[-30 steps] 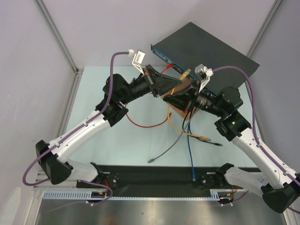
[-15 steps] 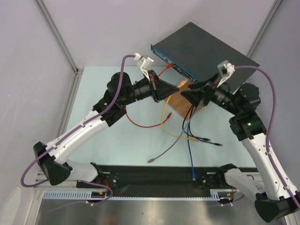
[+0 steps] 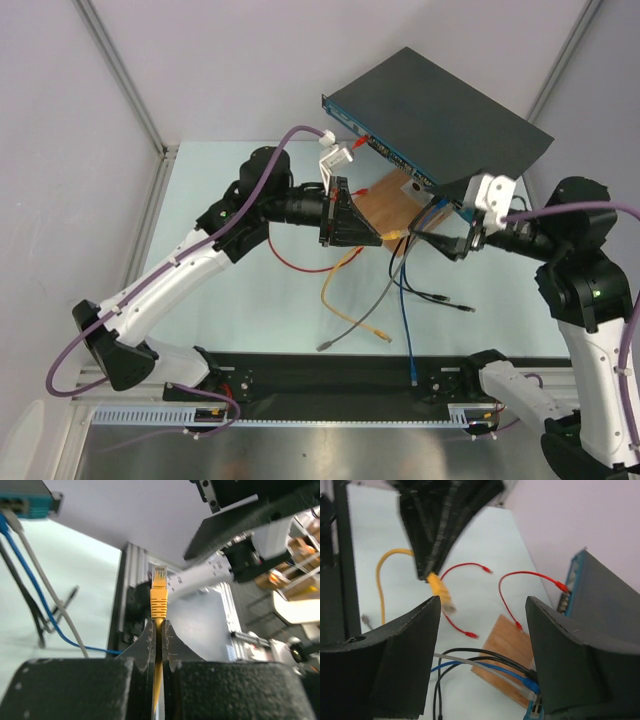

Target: Insert the plug into the switch port

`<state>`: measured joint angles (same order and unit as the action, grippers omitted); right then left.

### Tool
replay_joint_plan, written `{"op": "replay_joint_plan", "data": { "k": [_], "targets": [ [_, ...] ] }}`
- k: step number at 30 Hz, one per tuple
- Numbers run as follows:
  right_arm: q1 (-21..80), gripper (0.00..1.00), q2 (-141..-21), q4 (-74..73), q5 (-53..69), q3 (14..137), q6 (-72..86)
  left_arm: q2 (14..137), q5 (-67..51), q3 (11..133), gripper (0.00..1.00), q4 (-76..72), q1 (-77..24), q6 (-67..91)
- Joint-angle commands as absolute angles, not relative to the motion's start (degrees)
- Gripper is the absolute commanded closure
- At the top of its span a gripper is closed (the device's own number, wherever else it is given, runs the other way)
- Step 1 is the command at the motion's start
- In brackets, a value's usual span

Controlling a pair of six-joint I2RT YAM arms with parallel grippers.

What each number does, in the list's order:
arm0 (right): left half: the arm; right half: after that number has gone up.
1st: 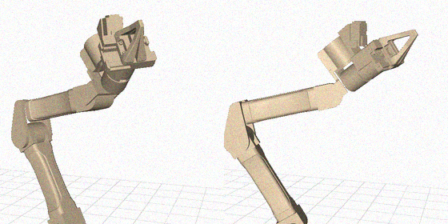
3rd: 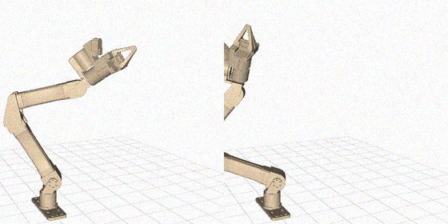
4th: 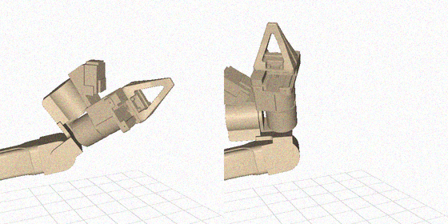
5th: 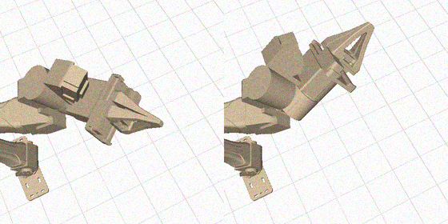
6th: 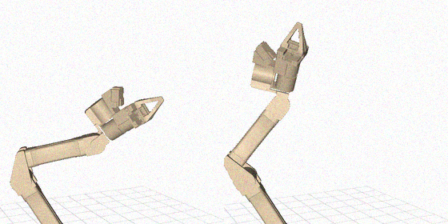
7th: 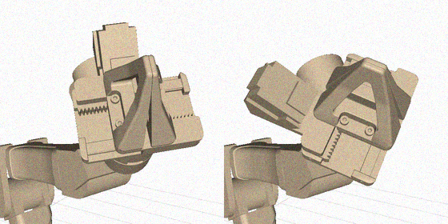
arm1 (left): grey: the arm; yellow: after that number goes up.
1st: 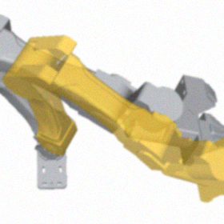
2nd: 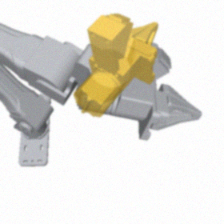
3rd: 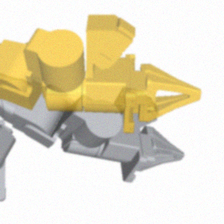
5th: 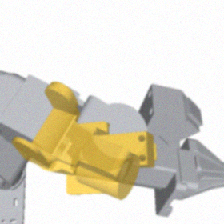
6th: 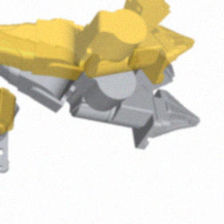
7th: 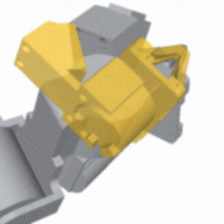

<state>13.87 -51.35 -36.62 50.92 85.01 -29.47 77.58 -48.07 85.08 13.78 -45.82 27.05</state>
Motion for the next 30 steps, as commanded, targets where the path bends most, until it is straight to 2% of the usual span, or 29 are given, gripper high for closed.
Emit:
{"op": "replay_joint_plan", "data": {
  "k": [1,6,11,14,18,19,22,23,24,26,27,30],
  "targets": [
    [20.28,0.27,-52.21,-49.03,50.46,87.01,-47.35,78.66,-55.54,86.05,1.0,14.59,-45.7,29.26],
    [30.83,0.3,-51.59,-54.66,43.25,86.4,-54.92,78.92,-56.6,85.08,1.0,13.97,-45.7,30.15],
    [33.66,0.36,-52.38,-56.08,40.88,85.87,-57.13,79.54,-58.09,84.99,1.0,13.71,-45.7,30.76],
    [34.36,0.43,-52.56,-53.89,39.73,85.08,-56.87,80.15,-59.85,84.81,1.0,13.1,-45.79,31.55],
    [34.72,0.59,-52.65,-52.56,39.11,84.73,-56.34,80.51,-60.64,84.46,1.0,13.71,-45.79,31.55],
    [34.8,0.73,-52.73,-52.47,39.02,84.81,-56.34,80.51,-60.56,84.29,1.0,13.62,-45.79,31.55],
    [35.07,0.99,-52.91,-52.3,38.94,85.08,-55.11,80.59,-60.29,84.11,0.99,13.36,-45.79,32.08],
    [35.07,1.0,-53.0,-51.86,38.76,85.08,-54.59,80.68,-60.12,84.2,0.96,13.1,-45.7,32.17],
    [35.07,1.0,-53.09,-51.59,38.59,85.17,-53.19,80.6,-59.68,84.11,0.75,13.01,-45.62,32.34],
    [35.16,1.0,-53.7,-51.42,37.8,85.51,-50.64,79.37,-57.67,83.94,0.56,12.92,-44.92,31.56],
    [35.16,1.0,-54.22,-51.76,37.44,86.04,-48.36,78.5,-55.05,83.76,0.42,12.14,-44.39,30.94],
    [34.46,1.0,-57.65,-53.78,37.96,87.71,-37.73,74.1,-49.59,82.79,0.28,10.38,-42.11,26.56]
  ]
}}
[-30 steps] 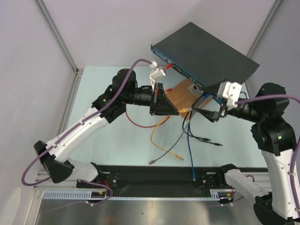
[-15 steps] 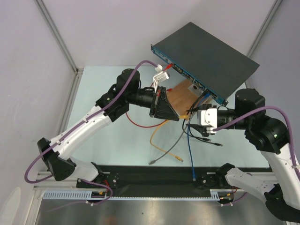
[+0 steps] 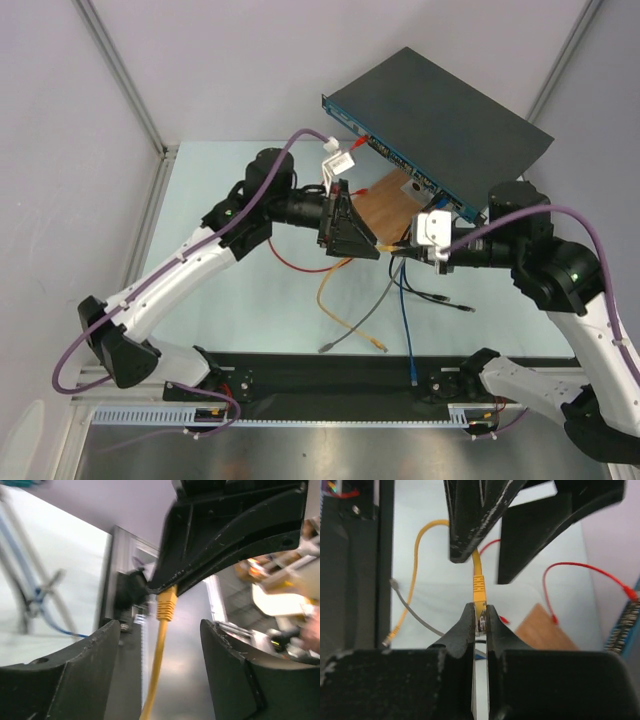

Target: Insert the plug into the switch port

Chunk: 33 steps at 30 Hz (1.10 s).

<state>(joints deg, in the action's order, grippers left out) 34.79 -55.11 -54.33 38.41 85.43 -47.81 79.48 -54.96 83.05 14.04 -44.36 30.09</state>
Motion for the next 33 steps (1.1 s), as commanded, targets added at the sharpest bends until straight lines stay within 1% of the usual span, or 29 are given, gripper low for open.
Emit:
{"op": "replay_joint_plan", "data": {
  "k": [1,3,4,6,7,8,9,11,12,13,14,15,16,20,22,27,31,33],
  "targets": [
    [34.02,1.0,-59.57,-55.53,39.1,88.32,-32.83,72.79,-44.61,82.71,0.28,10.46,-41.84,21.76],
    [31.4,1.0,-61.43,-56.34,44.45,88.07,-27.71,68.32,-38.7,82.27,0.27,10.38,-41.92,15.41],
    [30.33,1.0,-62.22,-56.51,49.0,87.89,-21.94,66.38,-33.71,80.26,0.27,9.5,-41.92,9.99],
    [27.09,1.0,-64.86,-56.16,54.81,86.67,-16.12,61.82,-30.51,76.67,0.28,7.65,-42.45,1.38],
    [23.94,1.0,-65.65,-54.68,60.76,85.96,-13.3,60.57,-28.06,75.51,0.29,7.56,-42.97,-2.25],
    [22.69,1.0,-66.79,-53.1,63.6,84.3,-6.83,59.25,-26.99,74.19,0.3,7.99,-45.07,-5.85],
    [21.63,1.0,-67.06,-51.26,65.89,83.59,-3.55,56.54,-26.11,71.31,0.32,8.17,-46.31,-13.37],
    [20.04,1.0,-67.06,-43.36,70.56,81.57,3.82,53.8,-23.74,68.39,0.34,8.0,-51.03,-20.44],
    [19.95,1.0,-66.36,-40.11,71.27,79.13,10.83,52.75,-22.69,65.77,0.36,8.0,-52.89,-26.57],
    [19.95,1.0,-65.92,-33.03,72.67,77.54,15.25,51.17,-21.89,64.79,0.38,7.82,-54.65,-29.33],
    [20.21,1.0,-65.31,-29.48,73.29,75.95,22.43,50.72,-19.45,63.99,0.41,7.82,-58.06,-31.97],
    [20.48,1.0,-64.26,-22.74,73.74,72.63,25.89,50.45,-18.29,62.77,0.42,7.39,-59.57,-35.82],
    [20.57,1.0,-63.55,-20.5,74.18,71.55,27.93,50.19,-17.59,62.32,0.43,6.51,-61.5,-37.16],
    [23.98,1.0,-62.23,-20.56,73.39,70.14,29.35,51.32,-16.43,61.52,0.44,5.53,-64.94,-44.54],
    [24.17,1.0,-61.53,-19.87,73.3,69.44,30.41,52.03,-16.35,61.61,0.44,5.36,-66.44,-48.5],
    [24.26,1.0,-60.91,-21.09,73.92,69.35,30.15,53.35,-14.78,61.96,0.56,6.5,-68.47,-52.29],
    [24.43,1.0,-60.38,-23.29,74.53,69.17,28.13,53.53,-13.1,61.79,0.61,7.12,-68.73,-52.47],
    [24.61,1.0,-60.21,-23.2,74.79,69.08,27.86,53.61,-12.48,61.96,0.66,7.47,-68.73,-52.38]
  ]
}}
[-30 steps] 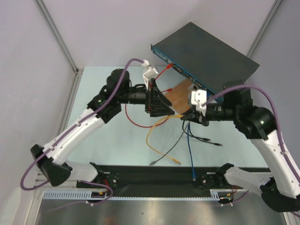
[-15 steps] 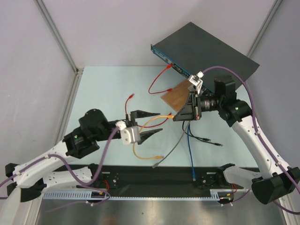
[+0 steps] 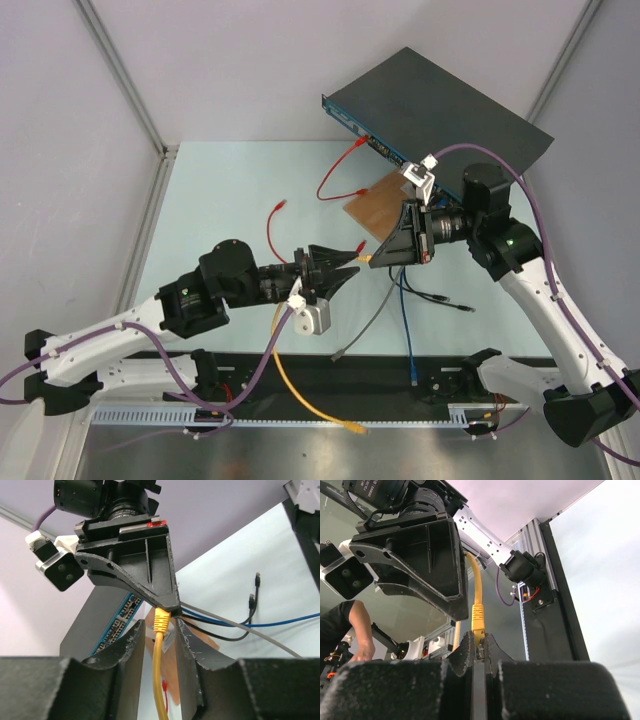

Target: Insert the plug into the switch port

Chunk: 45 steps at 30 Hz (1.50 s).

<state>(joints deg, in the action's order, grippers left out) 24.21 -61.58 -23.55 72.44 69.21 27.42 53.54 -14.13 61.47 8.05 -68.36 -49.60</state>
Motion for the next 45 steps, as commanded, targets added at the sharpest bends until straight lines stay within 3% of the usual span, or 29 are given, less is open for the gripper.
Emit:
{"op": "replay_joint_plan", "data": {
  "k": [1,10,16,20,22,23,24,26,27,34,38,45],
  "targets": [
    [24.52,1.0,-60.21,-23.29,74.79,69.08,27.77,53.61,-12.39,61.96,0.67,7.73,-68.64,-52.38],
    [24.96,1.0,-59.85,-24.08,74.88,69.43,26.54,54.49,-10.55,61.87,0.72,9.67,-68.73,-52.91],
    [25.31,1.0,-60.03,-25.49,74.71,70.13,25.23,55.54,-10.11,62.4,0.85,9.67,-68.64,-52.56],
    [25.4,1.0,-60.21,-25.93,74.45,70.57,24.61,55.81,-10.02,62.84,1.0,9.93,-68.73,-51.68],
    [25.31,0.99,-60.21,-26.71,72.43,70.84,23.82,55.98,-10.28,63.19,1.0,10.46,-68.73,-50.54],
    [24.96,0.75,-60.21,-27.5,71.38,71.71,22.43,56.16,-10.2,63.45,1.0,10.72,-68.64,-48.45],
    [24.53,0.58,-60.21,-28.9,68.76,72.33,21.72,57.03,-10.11,64.41,1.0,11.07,-68.73,-46.77],
    [21.2,0.36,-59.94,-29.71,65.76,74.6,20.4,58.44,-8.88,65.91,1.0,12.48,-68.73,-39.43],
    [19.44,0.31,-59.85,-29.53,62.09,75.32,20.56,60.71,-8.01,68.18,1.0,13.96,-68.73,-36.16],
    [-7.94,0.23,-56.43,-17.67,60.2,75.59,32.69,73.36,1.39,81.11,1.0,20.66,-68.73,-6.28],
    [-22.27,0.16,-54.41,-22.3,61.34,75.5,33.4,78.64,6.06,86.29,1.0,18.99,-68.73,-0.27],
    [-44.97,0.13,-55.1,-25.83,73.47,71.28,34.81,90.6,11.58,97.9,1.0,20.57,-68.64,8.79]
  ]
}}
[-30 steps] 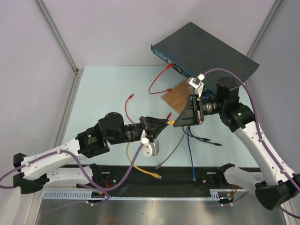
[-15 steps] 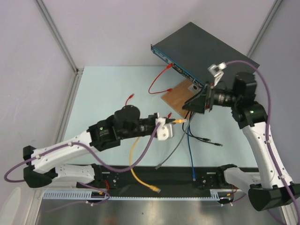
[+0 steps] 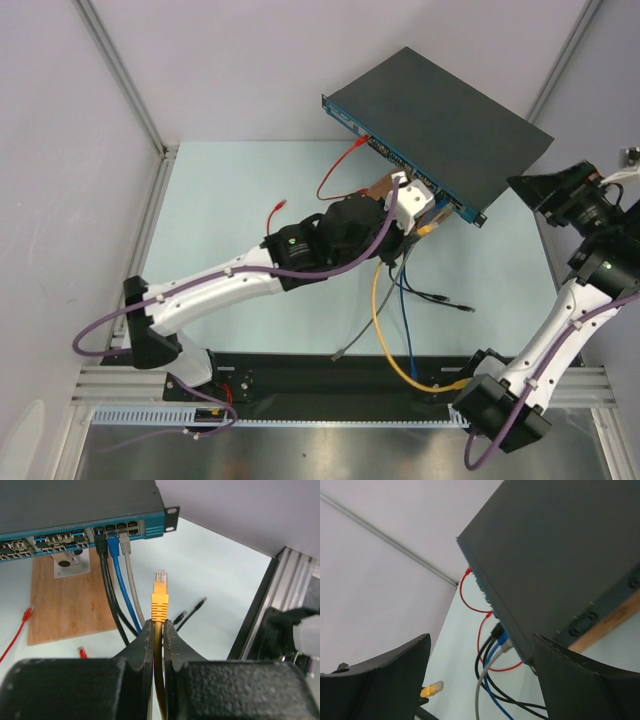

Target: Insert the plug into the switch port

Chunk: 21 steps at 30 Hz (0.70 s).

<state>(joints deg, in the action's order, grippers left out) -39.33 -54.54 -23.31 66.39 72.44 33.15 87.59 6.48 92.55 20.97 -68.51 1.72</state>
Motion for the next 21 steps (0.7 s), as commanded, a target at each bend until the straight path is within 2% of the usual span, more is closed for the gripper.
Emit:
{"op": "replay_joint_plan", "data": {
  "k": [1,6,21],
  "targets": [
    [-46.13,0.13,-55.37,-26.45,74.09,71.11,34.02,91.22,12.47,98.35,1.0,20.04,-68.73,8.79],
    [-46.67,0.12,-57.57,-33.23,74.45,68.65,27.51,94.56,16.08,99.23,1.0,16.09,-68.64,7.13],
    [-33.58,0.11,-60.2,-17.67,64.69,61.26,34.54,103.27,21.71,104.5,1.0,11.6,-67.59,0.18]
  ]
}}
